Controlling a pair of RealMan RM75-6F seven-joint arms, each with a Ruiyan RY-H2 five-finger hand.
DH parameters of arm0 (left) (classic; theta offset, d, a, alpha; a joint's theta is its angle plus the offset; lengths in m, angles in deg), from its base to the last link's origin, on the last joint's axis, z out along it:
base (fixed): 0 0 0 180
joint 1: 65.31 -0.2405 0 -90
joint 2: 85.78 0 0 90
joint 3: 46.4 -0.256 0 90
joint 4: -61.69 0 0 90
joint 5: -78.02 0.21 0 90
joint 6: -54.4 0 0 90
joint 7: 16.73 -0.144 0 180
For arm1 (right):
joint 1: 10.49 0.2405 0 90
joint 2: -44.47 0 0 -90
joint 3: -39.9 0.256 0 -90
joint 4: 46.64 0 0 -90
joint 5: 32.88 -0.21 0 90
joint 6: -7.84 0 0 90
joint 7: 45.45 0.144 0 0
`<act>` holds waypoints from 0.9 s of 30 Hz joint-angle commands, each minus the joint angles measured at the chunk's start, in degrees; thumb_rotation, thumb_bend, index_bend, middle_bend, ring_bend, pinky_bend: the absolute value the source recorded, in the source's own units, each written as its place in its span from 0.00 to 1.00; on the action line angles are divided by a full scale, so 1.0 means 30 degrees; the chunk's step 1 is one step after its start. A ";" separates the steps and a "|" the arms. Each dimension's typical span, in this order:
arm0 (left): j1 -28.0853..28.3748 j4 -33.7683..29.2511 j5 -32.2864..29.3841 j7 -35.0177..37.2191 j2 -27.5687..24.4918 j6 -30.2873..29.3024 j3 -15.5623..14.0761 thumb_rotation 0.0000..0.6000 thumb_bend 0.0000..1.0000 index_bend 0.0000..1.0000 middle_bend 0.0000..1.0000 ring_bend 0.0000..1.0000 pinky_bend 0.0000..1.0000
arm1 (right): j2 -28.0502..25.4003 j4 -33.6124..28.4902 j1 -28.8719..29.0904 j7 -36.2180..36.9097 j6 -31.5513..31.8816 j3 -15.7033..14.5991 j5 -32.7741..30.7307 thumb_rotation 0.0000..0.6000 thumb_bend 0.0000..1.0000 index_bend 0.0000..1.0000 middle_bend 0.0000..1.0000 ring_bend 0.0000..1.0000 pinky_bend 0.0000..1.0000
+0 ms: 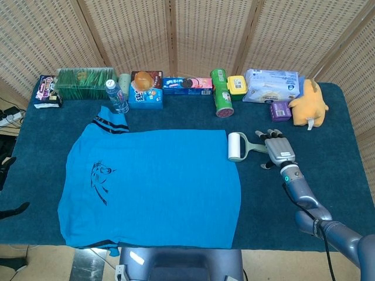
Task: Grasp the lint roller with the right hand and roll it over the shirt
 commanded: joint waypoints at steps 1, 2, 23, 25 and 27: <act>0.0024 -0.0009 -0.0048 -0.0010 -0.0009 0.0033 0.0012 1.00 0.11 0.00 0.00 0.00 0.08 | 0.0282 0.0365 0.0122 0.0110 -0.0067 -0.0058 -0.0018 1.00 0.22 0.18 0.27 0.11 0.03; 0.0032 -0.0014 -0.0082 -0.0011 -0.0008 0.0046 0.0020 1.00 0.11 0.00 0.00 0.00 0.08 | 0.0374 0.0492 0.0154 0.0215 -0.0057 -0.0063 0.0002 1.00 0.23 0.21 0.27 0.11 0.03; 0.0138 -0.0142 -0.0586 -0.0254 0.0045 0.0153 0.0147 1.00 0.11 0.00 0.00 0.00 0.08 | 0.1689 0.2313 0.0624 0.1278 0.0228 -0.0490 0.0931 1.00 0.36 0.34 0.48 0.19 0.08; 0.0146 -0.0150 -0.0604 -0.0241 0.0033 0.0165 0.0153 1.00 0.12 0.00 0.00 0.00 0.08 | 0.1823 0.2545 0.0668 0.1301 0.0204 -0.0521 0.0969 1.00 0.36 0.36 0.51 0.20 0.08; 0.0143 -0.0153 -0.0589 -0.0219 0.0024 0.0150 0.0151 1.00 0.11 0.00 0.00 0.00 0.08 | 0.1925 0.2703 0.0691 0.1356 0.0199 -0.0540 0.0996 1.00 0.37 0.38 0.52 0.21 0.08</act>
